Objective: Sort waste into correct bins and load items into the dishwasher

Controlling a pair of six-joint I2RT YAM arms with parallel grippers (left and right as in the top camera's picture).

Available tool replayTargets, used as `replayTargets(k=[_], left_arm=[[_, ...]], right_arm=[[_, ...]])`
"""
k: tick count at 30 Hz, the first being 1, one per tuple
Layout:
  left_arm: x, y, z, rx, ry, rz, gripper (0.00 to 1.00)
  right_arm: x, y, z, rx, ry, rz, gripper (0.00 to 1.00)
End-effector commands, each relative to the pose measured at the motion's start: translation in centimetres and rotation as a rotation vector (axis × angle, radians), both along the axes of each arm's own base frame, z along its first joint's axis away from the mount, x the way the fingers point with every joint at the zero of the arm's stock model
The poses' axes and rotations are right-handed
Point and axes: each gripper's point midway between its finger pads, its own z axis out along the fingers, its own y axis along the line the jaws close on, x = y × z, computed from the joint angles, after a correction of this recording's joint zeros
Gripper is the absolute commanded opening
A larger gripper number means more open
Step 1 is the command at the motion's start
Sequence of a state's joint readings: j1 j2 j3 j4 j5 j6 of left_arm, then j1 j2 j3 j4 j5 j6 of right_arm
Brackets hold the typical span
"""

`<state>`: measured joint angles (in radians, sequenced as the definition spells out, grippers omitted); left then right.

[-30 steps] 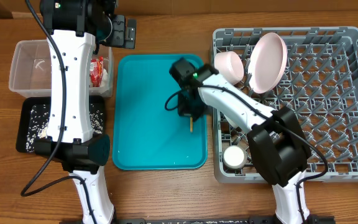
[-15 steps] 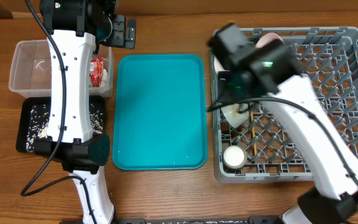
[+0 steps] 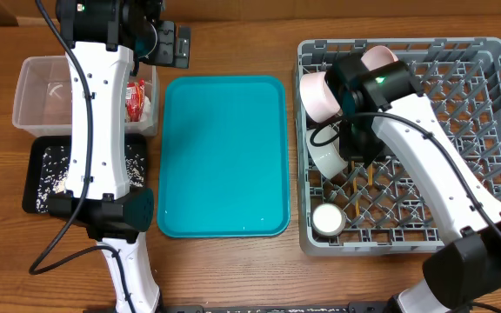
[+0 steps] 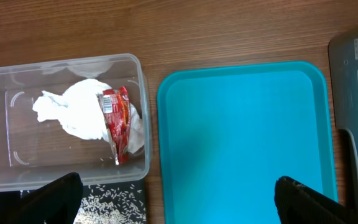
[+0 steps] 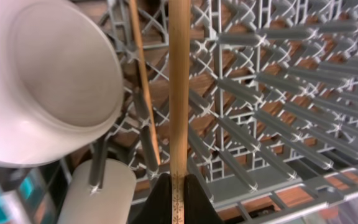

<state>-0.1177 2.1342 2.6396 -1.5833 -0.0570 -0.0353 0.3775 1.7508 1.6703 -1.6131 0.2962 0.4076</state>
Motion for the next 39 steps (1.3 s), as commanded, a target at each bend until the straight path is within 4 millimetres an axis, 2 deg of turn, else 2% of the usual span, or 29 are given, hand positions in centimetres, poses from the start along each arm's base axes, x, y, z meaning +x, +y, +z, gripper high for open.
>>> replayTargets(k=[1, 4, 7, 9, 13, 15, 18, 21, 22, 23, 24, 27, 30, 35, 39], left_arm=[[-0.1, 0.1, 1.0, -0.006, -0.030, 0.014, 1.00], [-0.1, 0.1, 1.0, -0.006, -0.030, 0.014, 1.00], [-0.1, 0.1, 1.0, -0.006, -0.030, 0.014, 1.00], [-0.1, 0.1, 1.0, -0.006, -0.030, 0.014, 1.00], [-0.1, 0.1, 1.0, -0.006, -0.030, 0.014, 1.00], [-0.1, 0.1, 1.0, -0.006, -0.030, 0.014, 1.00], [-0.1, 0.1, 1.0, -0.006, -0.030, 0.014, 1.00], [-0.1, 0.1, 1.0, -0.006, -0.030, 0.014, 1.00], [-0.1, 0.1, 1.0, -0.006, -0.030, 0.014, 1.00], [-0.1, 0.1, 1.0, -0.006, -0.030, 0.014, 1.00], [-0.1, 0.1, 1.0, -0.006, -0.030, 0.014, 1.00], [-0.1, 0.1, 1.0, -0.006, -0.030, 0.014, 1.00], [-0.1, 0.1, 1.0, -0.006, -0.030, 0.014, 1.00], [-0.1, 0.1, 1.0, -0.006, -0.030, 0.014, 1.00], [-0.1, 0.1, 1.0, -0.006, -0.030, 0.014, 1.00]], right_arm=[[-0.5, -1.1, -2.1, -0.032, 0.039, -0.003, 0.07], [-1.1, -1.6, -3.0, -0.042, 0.067, -0.010, 0.10], [-1.3, -1.9, -3.2, -0.046, 0.078, -0.021, 0.26], [-1.3, -2.0, -3.1, -0.044, 0.080, -0.024, 0.30], [-1.6, -1.5, -3.0, -0.010, 0.084, -0.030, 0.34], [-1.6, -1.1, -2.4, 0.021, 0.061, -0.036, 0.36], [-1.4, -0.2, 0.0, 0.081, -0.014, -0.026, 0.41], [-1.3, 0.5, 3.8, 0.139, -0.132, -0.014, 0.53], [-1.4, 0.6, 5.7, 0.162, -0.191, -0.019, 0.62], [-1.5, 0.7, 7.0, 0.182, -0.229, -0.014, 0.85], [-1.8, 0.7, 8.9, 0.209, -0.284, -0.010, 1.00], [-3.2, 0.6, 13.4, 0.286, -0.402, -0.001, 1.00], [-5.3, 1.0, 16.6, 0.393, -0.499, 0.022, 1.00], [-7.9, 0.2, 18.6, 0.431, -0.577, 0.033, 1.00], [-9.4, -0.9, 19.2, 0.412, -0.606, 0.035, 1.00]])
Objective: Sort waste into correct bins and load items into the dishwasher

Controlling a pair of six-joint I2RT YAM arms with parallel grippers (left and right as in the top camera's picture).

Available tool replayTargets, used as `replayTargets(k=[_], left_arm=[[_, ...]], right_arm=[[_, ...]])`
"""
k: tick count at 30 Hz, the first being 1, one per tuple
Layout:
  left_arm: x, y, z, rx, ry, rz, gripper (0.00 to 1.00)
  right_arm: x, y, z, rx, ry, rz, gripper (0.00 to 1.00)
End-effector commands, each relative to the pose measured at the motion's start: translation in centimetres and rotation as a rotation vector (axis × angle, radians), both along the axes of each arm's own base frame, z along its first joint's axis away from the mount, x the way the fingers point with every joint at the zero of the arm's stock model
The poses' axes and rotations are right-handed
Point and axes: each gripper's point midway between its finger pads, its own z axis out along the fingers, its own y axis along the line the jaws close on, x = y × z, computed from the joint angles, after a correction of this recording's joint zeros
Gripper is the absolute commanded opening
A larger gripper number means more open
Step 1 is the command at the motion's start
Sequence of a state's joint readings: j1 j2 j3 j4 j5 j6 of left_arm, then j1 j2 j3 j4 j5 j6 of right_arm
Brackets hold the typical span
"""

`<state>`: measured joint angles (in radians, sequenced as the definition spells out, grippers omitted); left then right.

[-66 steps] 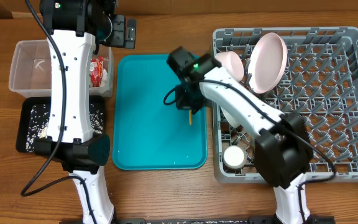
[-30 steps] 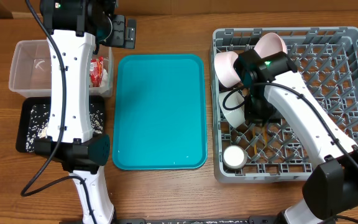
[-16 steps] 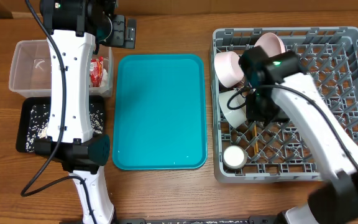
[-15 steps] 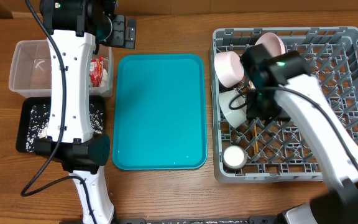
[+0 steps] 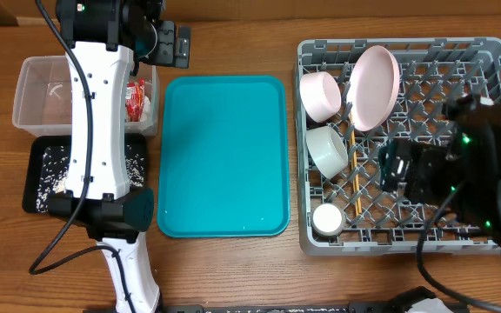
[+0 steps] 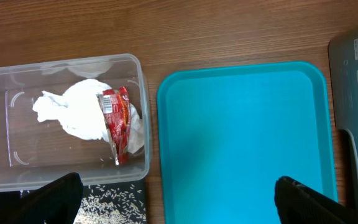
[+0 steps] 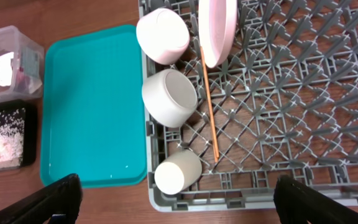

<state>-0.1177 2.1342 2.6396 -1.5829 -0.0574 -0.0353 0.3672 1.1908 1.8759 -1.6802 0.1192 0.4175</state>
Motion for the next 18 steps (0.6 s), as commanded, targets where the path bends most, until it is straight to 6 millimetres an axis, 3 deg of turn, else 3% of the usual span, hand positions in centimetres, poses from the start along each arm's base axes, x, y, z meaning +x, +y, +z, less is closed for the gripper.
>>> replayTargets(k=[1, 8, 13, 18], left_arm=[[-0.1, 0.1, 1.0, -0.006, -0.030, 0.013, 1.00], [-0.1, 0.1, 1.0, -0.006, -0.030, 0.013, 1.00], [-0.1, 0.1, 1.0, -0.006, -0.030, 0.013, 1.00], [-0.1, 0.1, 1.0, -0.006, -0.030, 0.013, 1.00]], right_arm=[[-0.8, -1.4, 0.9, -0.037, -0.051, -0.035, 1.00], [-0.1, -4.3, 2.7, -0.122, -0.174, -0.147, 1.00], [0.7, -4.4, 4.1, -0.101, -0.315, -0.087, 1.00], [1.3, -4.7, 2.9, -0.083, -0.479, -0.042, 1.00]])
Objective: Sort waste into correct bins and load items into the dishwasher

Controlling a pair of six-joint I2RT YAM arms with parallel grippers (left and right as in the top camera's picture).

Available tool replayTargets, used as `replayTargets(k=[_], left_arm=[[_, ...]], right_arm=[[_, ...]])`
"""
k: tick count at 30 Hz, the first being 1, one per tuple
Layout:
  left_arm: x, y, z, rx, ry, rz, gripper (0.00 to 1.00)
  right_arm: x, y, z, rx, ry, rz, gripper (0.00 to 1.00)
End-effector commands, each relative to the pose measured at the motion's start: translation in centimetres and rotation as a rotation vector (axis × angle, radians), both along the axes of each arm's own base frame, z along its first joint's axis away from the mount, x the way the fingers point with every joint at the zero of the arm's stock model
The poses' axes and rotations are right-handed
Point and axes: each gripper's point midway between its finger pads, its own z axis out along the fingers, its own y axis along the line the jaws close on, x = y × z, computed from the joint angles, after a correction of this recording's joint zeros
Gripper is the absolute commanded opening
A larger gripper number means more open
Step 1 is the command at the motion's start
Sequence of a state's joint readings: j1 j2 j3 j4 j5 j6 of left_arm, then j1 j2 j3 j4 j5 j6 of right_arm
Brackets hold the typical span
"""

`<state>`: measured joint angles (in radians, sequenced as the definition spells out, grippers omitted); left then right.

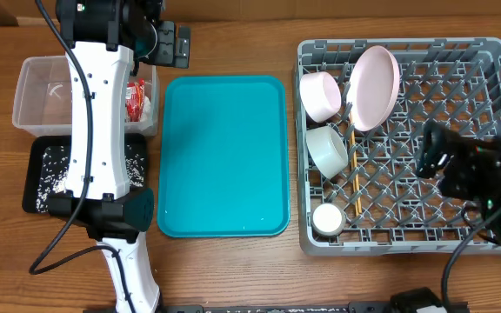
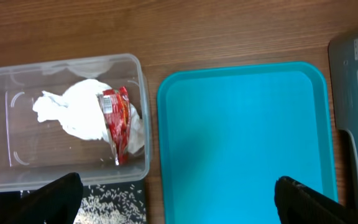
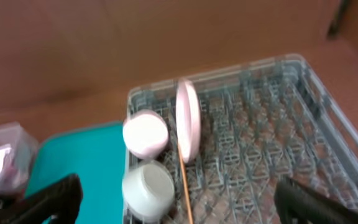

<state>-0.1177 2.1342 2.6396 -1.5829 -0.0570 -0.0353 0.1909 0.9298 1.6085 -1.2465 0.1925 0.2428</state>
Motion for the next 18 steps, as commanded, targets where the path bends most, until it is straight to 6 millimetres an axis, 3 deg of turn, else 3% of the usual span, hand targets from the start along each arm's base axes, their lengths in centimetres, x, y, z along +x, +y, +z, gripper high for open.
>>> replayTargets(k=[1, 18], left_arm=[[-0.1, 0.1, 1.0, -0.006, -0.030, 0.014, 1.00], [-0.1, 0.1, 1.0, -0.006, -0.030, 0.014, 1.00]], right_arm=[[-0.5, 0.0, -2.0, -0.037, -0.057, 0.056, 1.00], [0.8, 0.1, -14.7, 0.026, -0.403, 0.087, 1.00]])
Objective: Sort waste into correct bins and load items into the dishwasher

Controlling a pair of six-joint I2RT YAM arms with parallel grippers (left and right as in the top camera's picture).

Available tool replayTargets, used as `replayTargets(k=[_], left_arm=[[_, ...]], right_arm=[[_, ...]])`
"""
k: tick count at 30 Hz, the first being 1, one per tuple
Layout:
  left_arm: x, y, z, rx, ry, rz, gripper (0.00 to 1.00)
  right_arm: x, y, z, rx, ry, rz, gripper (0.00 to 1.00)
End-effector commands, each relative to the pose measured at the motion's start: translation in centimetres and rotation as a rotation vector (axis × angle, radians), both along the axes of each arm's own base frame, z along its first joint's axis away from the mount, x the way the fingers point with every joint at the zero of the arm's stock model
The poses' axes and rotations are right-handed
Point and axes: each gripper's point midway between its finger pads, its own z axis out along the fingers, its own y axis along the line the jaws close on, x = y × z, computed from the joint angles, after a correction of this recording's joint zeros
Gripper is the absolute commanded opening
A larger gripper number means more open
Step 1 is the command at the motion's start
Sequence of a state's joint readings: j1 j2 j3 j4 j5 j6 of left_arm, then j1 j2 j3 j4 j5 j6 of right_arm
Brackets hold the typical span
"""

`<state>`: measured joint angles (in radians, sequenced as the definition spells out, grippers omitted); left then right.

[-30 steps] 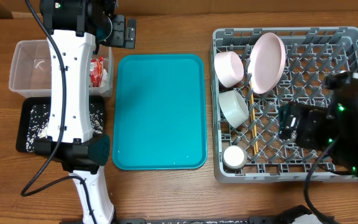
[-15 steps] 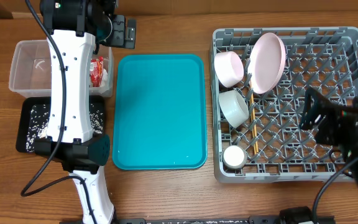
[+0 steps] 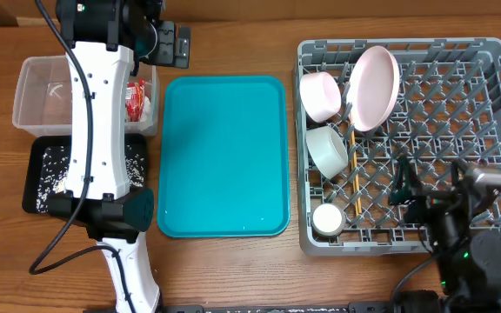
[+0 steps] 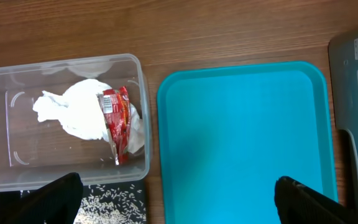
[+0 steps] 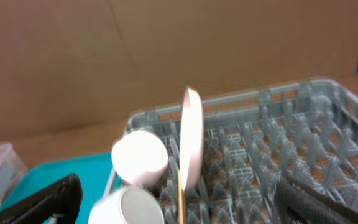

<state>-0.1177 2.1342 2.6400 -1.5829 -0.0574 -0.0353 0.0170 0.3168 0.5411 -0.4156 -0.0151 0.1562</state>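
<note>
The grey dish rack (image 3: 459, 113) holds an upright pink plate (image 3: 374, 76), a pink cup (image 3: 320, 96), a pale bowl (image 3: 327, 149), a white cup (image 3: 327, 219) and a wooden chopstick (image 3: 353, 174). My right gripper (image 5: 179, 208) is open and empty at the rack's front right, looking across at the plate (image 5: 190, 137). High at the back left, my left gripper (image 4: 179, 205) is open and empty over the gap between the clear bin (image 4: 5, 155) and the teal tray (image 4: 247, 137). Inside the bin lie white tissue (image 4: 73, 115) and a red wrapper (image 4: 118, 121).
A black bin (image 3: 50, 178) scattered with rice grains sits in front of the clear bin. The teal tray (image 3: 223, 156) has nothing on it. The left arm's white links stretch over both bins. Bare wooden table surrounds the tray and the rack.
My right arm has drawn back and down to the rack's front right corner, and its camera now looks level across the rack. The left arm and all objects are unchanged.
First my right gripper was low in the rack, shut on a chopstick beside the pale bowl. Then it was open above the rack, with the chopstick lying in the grid. After that it stood farther right, and now it is at the front right corner.
</note>
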Motion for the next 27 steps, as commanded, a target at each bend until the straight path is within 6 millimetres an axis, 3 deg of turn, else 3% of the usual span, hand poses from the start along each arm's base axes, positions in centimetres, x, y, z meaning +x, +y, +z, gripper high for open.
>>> replayTargets(k=[1, 11, 17, 27], left_arm=[[-0.1, 0.1, 1.0, -0.006, -0.030, 0.013, 1.00], [-0.1, 0.1, 1.0, -0.006, -0.030, 0.013, 1.00], [-0.1, 0.1, 1.0, -0.006, -0.030, 0.013, 1.00], [-0.1, 0.1, 1.0, -0.006, -0.030, 0.013, 1.00]], right_arm=[[-0.1, 0.6, -2.0, -0.001, -0.053, 0.039, 1.00], [0.3, 1.0, -4.5, -0.003, -0.235, 0.062, 1.00], [0.3, 0.9, -5.8, -0.004, -0.226, 0.061, 1.00], [0.7, 1.2, -10.3, 0.008, -0.123, 0.075, 1.00]])
